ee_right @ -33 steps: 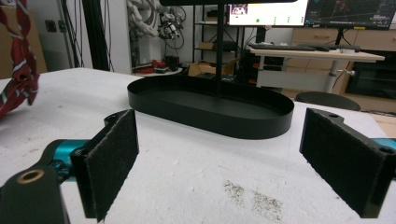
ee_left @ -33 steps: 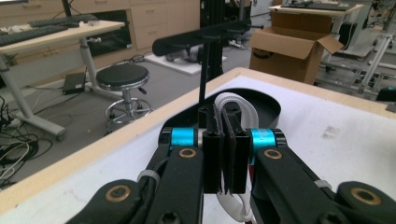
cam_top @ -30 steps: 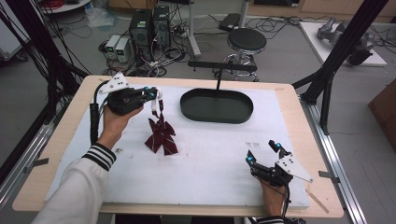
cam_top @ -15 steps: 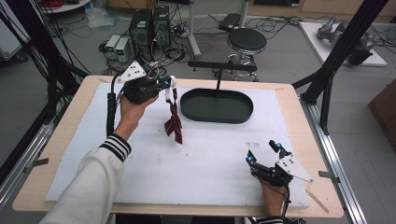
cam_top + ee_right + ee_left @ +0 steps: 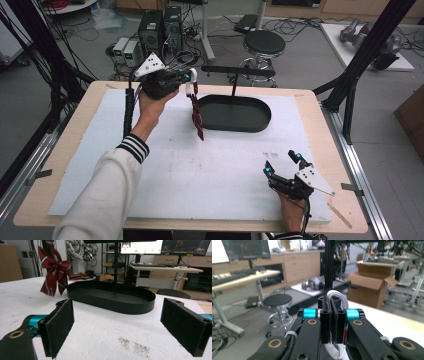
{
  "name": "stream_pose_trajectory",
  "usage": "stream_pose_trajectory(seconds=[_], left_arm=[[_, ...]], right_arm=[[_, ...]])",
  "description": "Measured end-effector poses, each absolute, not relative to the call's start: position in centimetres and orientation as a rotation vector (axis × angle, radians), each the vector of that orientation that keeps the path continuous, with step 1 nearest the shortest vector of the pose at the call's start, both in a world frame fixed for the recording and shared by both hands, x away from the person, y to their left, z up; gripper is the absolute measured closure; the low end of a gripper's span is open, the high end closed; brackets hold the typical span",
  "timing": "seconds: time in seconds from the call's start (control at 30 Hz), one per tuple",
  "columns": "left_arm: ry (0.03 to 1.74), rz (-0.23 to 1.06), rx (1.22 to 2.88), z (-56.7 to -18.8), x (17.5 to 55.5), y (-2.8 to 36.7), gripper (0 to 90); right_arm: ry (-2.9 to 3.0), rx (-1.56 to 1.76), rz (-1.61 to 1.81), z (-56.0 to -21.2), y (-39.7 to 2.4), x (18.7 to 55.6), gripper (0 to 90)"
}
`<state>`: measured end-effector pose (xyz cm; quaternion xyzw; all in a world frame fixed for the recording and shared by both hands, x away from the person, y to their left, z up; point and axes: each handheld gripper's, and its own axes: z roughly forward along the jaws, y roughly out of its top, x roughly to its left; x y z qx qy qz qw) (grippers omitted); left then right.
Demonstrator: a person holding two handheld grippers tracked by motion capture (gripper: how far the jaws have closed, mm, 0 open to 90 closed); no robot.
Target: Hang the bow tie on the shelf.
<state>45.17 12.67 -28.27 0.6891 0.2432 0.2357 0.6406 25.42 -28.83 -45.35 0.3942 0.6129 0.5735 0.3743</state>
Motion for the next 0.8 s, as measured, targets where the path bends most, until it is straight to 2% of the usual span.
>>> stream_pose_trajectory(seconds=[0.2, 0.8], left_arm=[[0.546, 0.564, 1.587, -27.2, 46.0, 12.0, 87.2], [0.610, 0.533, 1.676, -25.5, 49.5, 9.1, 87.5]], right_arm=[[1.568, 1.008, 1.469, -45.4, -28.8, 25.4, 10.8], [1.566, 1.005, 1.470, -45.3, -28.9, 25.5, 10.8]])
